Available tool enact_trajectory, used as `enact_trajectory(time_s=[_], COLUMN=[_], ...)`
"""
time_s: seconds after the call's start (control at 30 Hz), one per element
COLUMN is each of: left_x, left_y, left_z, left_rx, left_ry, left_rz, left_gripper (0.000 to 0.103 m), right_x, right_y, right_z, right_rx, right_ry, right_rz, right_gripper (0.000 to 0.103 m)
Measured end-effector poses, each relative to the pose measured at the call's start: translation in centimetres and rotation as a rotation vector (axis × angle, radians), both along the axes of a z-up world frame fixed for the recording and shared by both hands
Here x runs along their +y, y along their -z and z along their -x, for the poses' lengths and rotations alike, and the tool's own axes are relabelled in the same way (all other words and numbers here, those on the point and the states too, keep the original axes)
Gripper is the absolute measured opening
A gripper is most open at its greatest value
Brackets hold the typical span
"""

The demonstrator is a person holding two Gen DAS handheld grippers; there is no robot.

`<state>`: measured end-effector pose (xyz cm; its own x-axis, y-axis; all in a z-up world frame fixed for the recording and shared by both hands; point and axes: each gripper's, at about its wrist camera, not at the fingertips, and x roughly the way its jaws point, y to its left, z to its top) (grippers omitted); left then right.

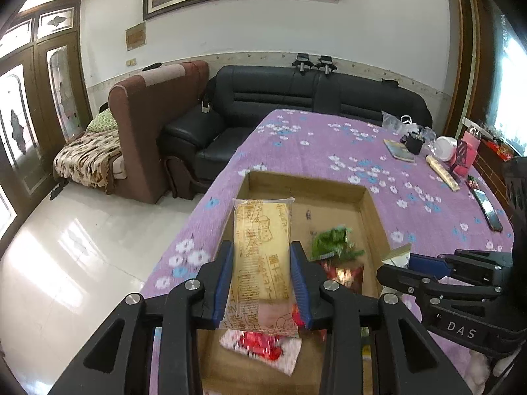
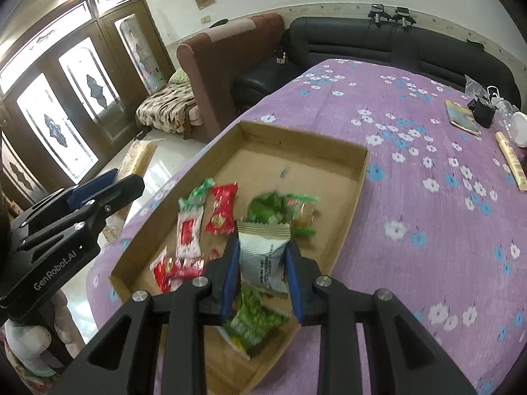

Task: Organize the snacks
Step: 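Lower the tan cake packet with the left gripper while the right lowers the white candy into the box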

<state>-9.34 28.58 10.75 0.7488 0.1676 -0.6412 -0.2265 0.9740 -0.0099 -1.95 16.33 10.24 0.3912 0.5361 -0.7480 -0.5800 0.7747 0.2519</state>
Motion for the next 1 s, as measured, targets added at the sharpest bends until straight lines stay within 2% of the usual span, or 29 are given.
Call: enact_trajectory(time_s=[0.4, 1.0], left_x=[1.0, 1.4], left_y=[1.7, 2.1], left_z=[2.4, 2.1], left_rx=[0.034, 0.047], left_ry=[-0.050, -0.048], left_rz=[0.043, 0.031], left_gripper=[0.035, 0.035], right_x=[-0.9, 0.3], right_y=[0.1, 0.5], right_z=[1.7, 1.3], right_rx=[-0.006, -0.003], right_ry=[0.001, -0.004], right_rz=[0.004, 0.013], right_gripper=[0.027, 0.027])
